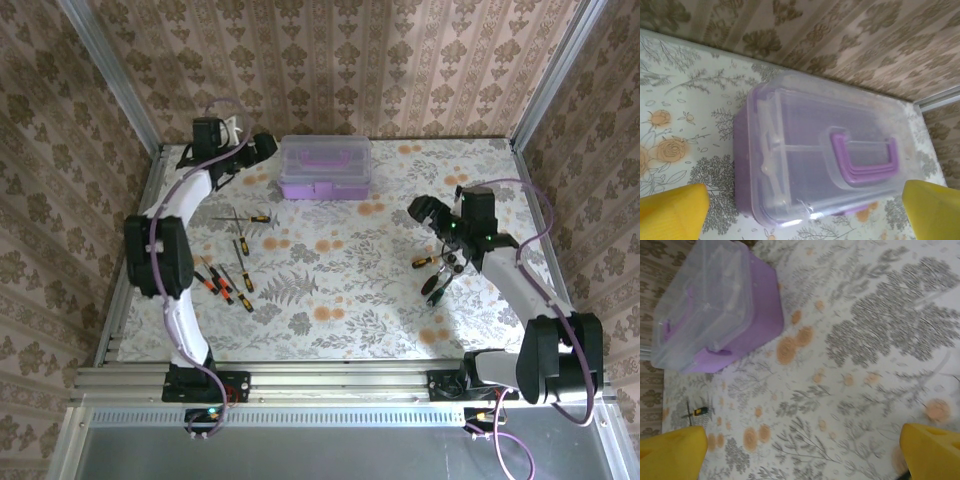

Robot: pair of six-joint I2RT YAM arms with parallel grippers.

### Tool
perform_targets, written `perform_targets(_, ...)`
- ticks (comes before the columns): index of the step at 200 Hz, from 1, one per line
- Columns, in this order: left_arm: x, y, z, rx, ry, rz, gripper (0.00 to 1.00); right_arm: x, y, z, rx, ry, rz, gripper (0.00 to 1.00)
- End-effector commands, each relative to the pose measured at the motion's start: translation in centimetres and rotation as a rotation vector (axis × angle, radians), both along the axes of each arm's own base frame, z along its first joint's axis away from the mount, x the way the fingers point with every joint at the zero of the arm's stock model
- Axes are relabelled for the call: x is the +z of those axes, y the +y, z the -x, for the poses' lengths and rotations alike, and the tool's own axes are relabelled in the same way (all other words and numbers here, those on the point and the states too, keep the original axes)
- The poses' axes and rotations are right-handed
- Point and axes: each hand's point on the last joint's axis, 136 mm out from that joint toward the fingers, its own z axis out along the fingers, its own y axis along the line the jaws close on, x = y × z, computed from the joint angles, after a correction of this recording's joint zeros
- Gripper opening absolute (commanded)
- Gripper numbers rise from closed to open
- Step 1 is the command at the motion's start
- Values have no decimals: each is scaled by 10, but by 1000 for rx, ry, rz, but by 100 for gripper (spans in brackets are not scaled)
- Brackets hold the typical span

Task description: Pack the tool kit

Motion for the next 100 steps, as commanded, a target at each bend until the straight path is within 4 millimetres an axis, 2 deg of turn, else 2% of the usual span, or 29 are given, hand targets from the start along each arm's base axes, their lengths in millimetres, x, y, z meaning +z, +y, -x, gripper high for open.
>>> perform_targets(1,-23,-20,-2,-75,57,-73,100,28,11,-11,55,-56,-10,100)
perform_targets(24,-31,-37,-13,-94,50,-104,100,29,10,-9,64,-61,9,100)
perform_targets(47,-36,-55,-13,-115,53,-107,100,21,7,-8,64,-34,41,100)
perform_targets(73,-38,-81,10,-182,64,-65,98,19,5,-8,59,-22,45,100)
perform_targets(100,-32,-105,43,-209,27,-36,97,26,3,-8,46,-32,54,100)
